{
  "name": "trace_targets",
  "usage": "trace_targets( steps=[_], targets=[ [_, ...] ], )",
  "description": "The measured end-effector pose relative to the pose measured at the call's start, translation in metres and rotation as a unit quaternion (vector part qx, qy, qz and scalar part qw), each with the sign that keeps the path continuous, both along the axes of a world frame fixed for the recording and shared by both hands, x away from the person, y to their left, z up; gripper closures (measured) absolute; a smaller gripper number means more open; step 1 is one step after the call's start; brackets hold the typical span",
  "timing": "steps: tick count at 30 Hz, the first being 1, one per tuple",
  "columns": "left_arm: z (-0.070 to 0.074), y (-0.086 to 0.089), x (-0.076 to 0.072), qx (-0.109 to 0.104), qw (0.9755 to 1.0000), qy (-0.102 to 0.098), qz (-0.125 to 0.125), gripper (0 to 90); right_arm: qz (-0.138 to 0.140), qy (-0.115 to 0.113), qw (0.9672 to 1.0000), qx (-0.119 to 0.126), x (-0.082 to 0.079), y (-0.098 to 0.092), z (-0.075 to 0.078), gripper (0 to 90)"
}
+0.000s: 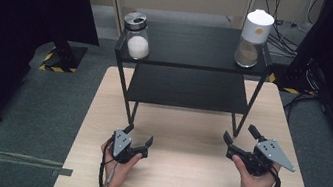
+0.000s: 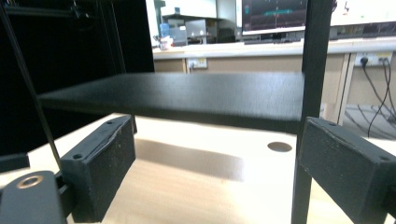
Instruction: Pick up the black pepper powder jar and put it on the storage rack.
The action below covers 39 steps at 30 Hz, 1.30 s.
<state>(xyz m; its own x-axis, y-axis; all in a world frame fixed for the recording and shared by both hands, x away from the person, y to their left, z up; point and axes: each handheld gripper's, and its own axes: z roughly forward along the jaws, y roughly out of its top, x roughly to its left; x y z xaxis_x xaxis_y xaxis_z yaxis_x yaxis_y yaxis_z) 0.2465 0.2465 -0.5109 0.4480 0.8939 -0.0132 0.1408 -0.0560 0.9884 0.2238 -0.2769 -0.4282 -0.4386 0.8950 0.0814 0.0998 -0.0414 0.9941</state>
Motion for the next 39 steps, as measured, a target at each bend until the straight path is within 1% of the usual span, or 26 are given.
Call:
trace_targets(
  steps=[4,11,18,32,39],
  targets=[
    [0.000,0.000,0.000,-0.001,1.0000,0.000,0.000,11.2,0.000,0.011,0.9999,-0.002,0.000,0.000,-0.010,11.2],
    [0.000,0.000,0.000,0.000,1.0000,-0.001,0.000,11.2,0.005,0.029,0.9995,-0.010,-0.002,0.001,-0.023,11.4],
    [0.000,0.000,0.000,0.000,1.0000,-0.001,0.000,11.2,0.005,0.045,0.9989,-0.010,-0.004,0.002,-0.036,11.5],
    [0.000,0.000,0.000,0.000,1.0000,-0.001,0.000,11.2,0.006,0.062,0.9979,-0.018,-0.007,0.003,-0.051,11.7],
    [0.000,0.000,0.000,0.000,1.0000,0.000,0.000,11.2,0.007,0.068,0.9974,-0.022,-0.009,0.002,-0.054,11.7]
  ],
)
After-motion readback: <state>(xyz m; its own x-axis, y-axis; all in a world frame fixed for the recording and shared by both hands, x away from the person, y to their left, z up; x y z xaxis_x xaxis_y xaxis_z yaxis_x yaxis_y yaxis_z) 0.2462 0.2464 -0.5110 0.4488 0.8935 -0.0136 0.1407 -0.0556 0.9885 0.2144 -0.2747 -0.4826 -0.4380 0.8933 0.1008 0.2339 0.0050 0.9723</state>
